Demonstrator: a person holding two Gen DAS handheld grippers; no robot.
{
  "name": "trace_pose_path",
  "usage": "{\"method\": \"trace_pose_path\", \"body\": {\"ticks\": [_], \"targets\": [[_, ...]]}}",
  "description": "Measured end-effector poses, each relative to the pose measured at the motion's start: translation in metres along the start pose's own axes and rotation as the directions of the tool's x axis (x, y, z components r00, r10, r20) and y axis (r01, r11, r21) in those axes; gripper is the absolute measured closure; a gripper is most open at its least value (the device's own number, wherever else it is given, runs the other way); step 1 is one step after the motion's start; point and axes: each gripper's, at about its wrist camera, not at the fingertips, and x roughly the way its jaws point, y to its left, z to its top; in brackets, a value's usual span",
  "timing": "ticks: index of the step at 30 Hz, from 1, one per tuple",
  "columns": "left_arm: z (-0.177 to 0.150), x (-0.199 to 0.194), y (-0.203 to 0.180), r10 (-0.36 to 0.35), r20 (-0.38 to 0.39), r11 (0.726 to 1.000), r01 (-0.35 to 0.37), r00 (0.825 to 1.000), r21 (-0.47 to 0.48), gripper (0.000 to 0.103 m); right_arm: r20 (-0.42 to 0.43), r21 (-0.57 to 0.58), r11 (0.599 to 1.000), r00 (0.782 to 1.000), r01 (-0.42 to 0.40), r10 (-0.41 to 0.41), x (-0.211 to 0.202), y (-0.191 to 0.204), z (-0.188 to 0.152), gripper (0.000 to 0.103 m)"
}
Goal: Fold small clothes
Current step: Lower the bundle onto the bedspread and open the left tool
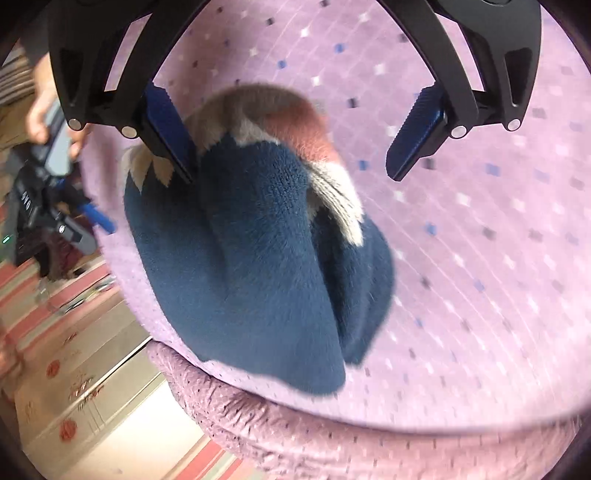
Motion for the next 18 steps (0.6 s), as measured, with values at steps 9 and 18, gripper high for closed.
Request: {"method": "trace_pose_path", "body": {"ticks": [9, 18], "targets": [[0.014, -0.042, -0.03, 0.207, 0.119, 0.949, -0.229, 0.971, 0.215, 0.003, 0.061, -0.282, 0.916, 0.958, 0.284, -0.279, -0.015, 0.039, -0.013, 0.004], [0.002, 0.015, -0.002, 0.342, 0.006, 0.921, -0.337, 0.94, 0.197, 0.005, 0.072, -0.273, 0.912, 0.952, 0.305, -0.297, -0.029, 0.038, -0.028, 0.004]]}}
